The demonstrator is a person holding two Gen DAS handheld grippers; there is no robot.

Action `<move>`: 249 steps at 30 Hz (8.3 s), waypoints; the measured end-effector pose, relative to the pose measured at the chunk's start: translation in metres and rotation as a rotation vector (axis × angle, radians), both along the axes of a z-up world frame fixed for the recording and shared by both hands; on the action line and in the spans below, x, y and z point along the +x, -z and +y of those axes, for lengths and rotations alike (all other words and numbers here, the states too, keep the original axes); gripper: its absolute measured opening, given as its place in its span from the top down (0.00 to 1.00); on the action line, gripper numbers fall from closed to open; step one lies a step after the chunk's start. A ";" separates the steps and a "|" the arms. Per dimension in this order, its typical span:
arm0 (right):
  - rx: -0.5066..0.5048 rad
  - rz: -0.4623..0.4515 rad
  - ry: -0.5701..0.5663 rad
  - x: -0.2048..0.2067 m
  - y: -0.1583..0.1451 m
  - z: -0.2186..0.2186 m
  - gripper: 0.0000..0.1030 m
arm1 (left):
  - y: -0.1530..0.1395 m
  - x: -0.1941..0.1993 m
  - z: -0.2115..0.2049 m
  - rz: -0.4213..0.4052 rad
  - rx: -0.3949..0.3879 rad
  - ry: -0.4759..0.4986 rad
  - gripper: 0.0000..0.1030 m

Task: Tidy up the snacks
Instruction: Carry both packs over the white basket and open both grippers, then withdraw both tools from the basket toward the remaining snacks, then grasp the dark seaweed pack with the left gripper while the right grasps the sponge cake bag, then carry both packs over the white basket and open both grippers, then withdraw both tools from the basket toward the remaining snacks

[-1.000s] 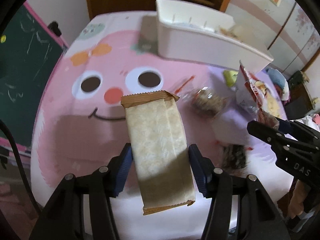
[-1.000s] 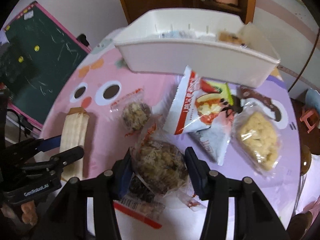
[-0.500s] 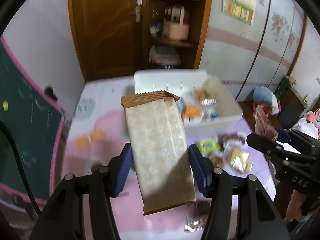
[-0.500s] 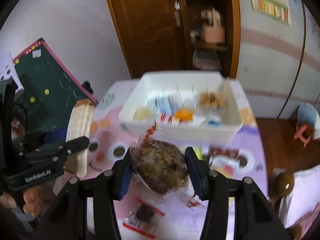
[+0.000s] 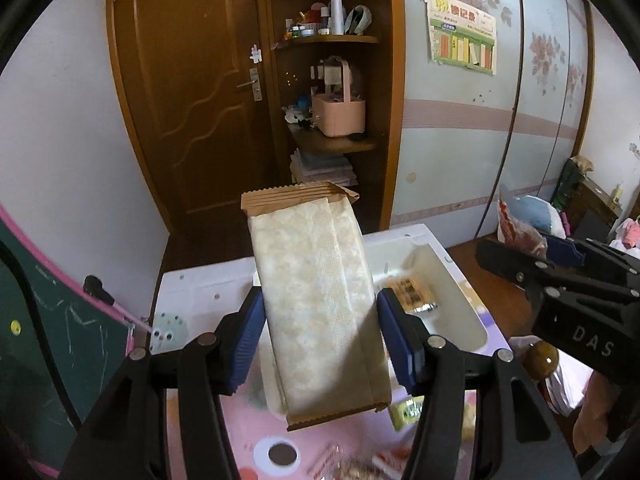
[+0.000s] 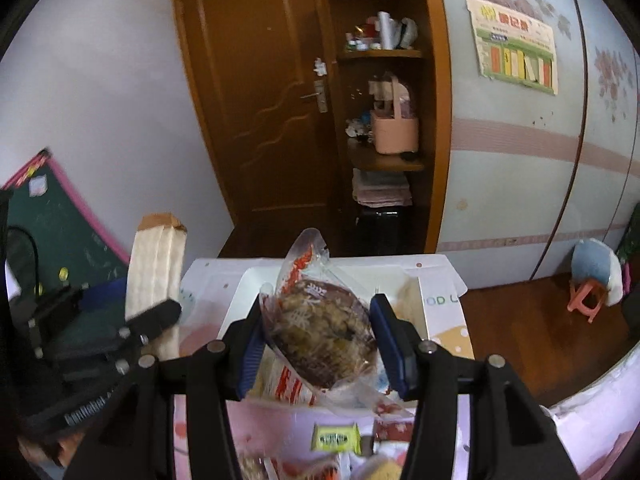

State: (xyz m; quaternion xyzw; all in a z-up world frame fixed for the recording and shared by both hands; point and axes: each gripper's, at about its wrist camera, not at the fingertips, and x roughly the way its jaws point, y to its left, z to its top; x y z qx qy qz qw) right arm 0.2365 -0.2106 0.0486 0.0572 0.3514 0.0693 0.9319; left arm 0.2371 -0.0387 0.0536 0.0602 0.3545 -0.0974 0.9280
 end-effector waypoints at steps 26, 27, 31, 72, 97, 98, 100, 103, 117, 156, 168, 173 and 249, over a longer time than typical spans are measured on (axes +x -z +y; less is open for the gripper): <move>-0.043 0.238 0.042 0.106 0.105 0.009 0.34 | 0.127 0.120 -0.011 0.184 0.005 -0.042 0.00; -0.049 0.233 0.045 0.104 0.106 0.009 0.29 | 0.128 0.119 -0.011 0.190 0.011 -0.041 0.00; -0.058 0.225 0.052 0.098 0.105 0.007 0.21 | 0.132 0.114 -0.013 0.204 0.045 -0.047 0.00; -0.289 0.098 0.012 -0.142 0.021 -0.012 0.19 | 0.026 -0.133 0.006 0.052 0.024 0.071 0.01; -0.368 0.207 -0.210 -0.156 0.196 -0.039 0.19 | 0.241 -0.173 -0.012 0.509 -0.036 0.001 0.01; -0.370 0.216 -0.231 -0.152 0.203 -0.040 0.19 | 0.248 -0.172 -0.013 0.532 -0.047 -0.011 0.02; -0.385 0.218 -0.252 -0.144 0.213 -0.042 0.19 | 0.259 -0.169 -0.015 0.554 -0.053 -0.034 0.04; -0.409 0.232 -0.264 -0.132 0.225 -0.042 0.19 | 0.269 -0.166 -0.017 0.576 -0.054 -0.059 0.10; -0.365 0.301 -0.343 -0.111 0.259 -0.036 0.20 | 0.286 -0.165 -0.035 0.640 -0.027 -0.040 0.17; 0.024 0.179 -0.158 -0.172 0.129 -0.011 0.45 | 0.152 -0.164 0.029 0.267 -0.102 -0.038 0.58; -0.039 -0.005 -0.139 -0.121 0.040 0.012 0.45 | 0.041 -0.112 0.060 0.054 -0.080 -0.060 0.57; -0.044 -0.065 -0.095 -0.089 0.008 0.011 0.45 | 0.001 -0.081 0.063 -0.005 -0.085 -0.057 0.57; -0.043 0.091 0.037 -0.110 0.040 0.021 0.42 | 0.029 -0.110 0.041 0.035 -0.098 -0.049 0.09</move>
